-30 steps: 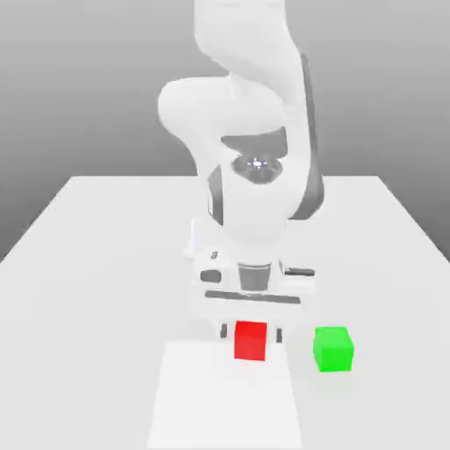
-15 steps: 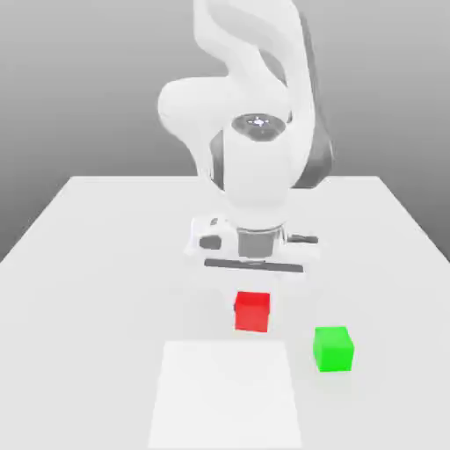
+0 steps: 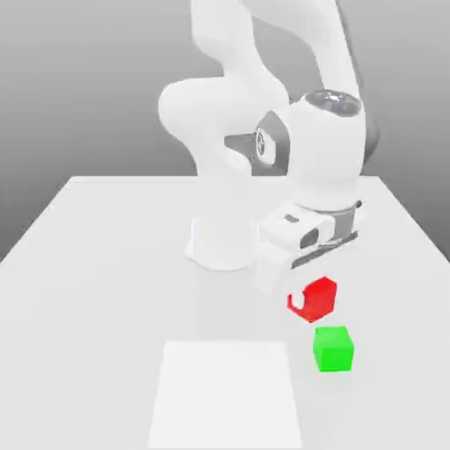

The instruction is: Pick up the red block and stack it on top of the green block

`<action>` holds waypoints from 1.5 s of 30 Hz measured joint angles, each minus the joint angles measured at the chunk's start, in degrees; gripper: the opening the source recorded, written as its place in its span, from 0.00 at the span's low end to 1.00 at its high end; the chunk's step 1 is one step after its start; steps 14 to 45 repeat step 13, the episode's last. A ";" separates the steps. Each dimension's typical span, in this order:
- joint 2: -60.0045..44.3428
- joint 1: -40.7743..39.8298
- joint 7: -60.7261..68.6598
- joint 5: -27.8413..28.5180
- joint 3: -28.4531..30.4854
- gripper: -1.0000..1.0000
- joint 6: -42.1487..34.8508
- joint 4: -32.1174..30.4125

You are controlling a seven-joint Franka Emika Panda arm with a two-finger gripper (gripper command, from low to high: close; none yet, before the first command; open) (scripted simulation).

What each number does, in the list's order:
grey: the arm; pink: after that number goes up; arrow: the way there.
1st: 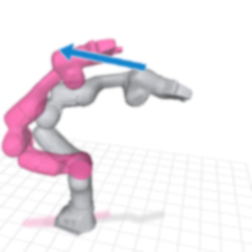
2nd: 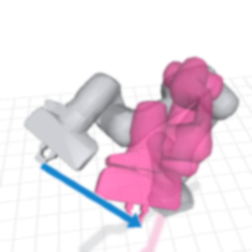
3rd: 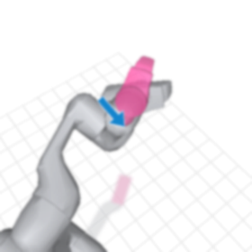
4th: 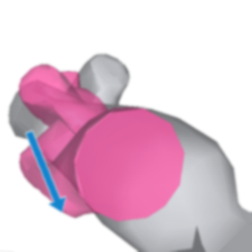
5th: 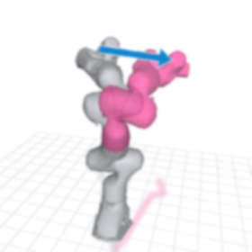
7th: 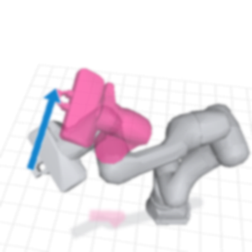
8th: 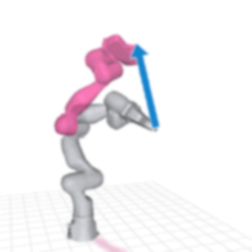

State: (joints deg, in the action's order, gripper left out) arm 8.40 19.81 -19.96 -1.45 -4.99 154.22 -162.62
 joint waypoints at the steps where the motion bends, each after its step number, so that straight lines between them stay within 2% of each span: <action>1: 0.00 0.72 2.33 -0.14 -0.32 0.00 -0.47 0.44; 4: -2.08 2.25 6.73 -0.02 -0.78 0.00 0.67 1.37; 9: -11.87 2.36 5.48 2.71 -0.32 0.00 9.88 1.91; 10: -13.17 2.46 5.13 3.22 -0.11 1.00 11.11 1.97; 45: -13.17 2.46 5.13 3.22 -0.11 1.00 11.11 1.97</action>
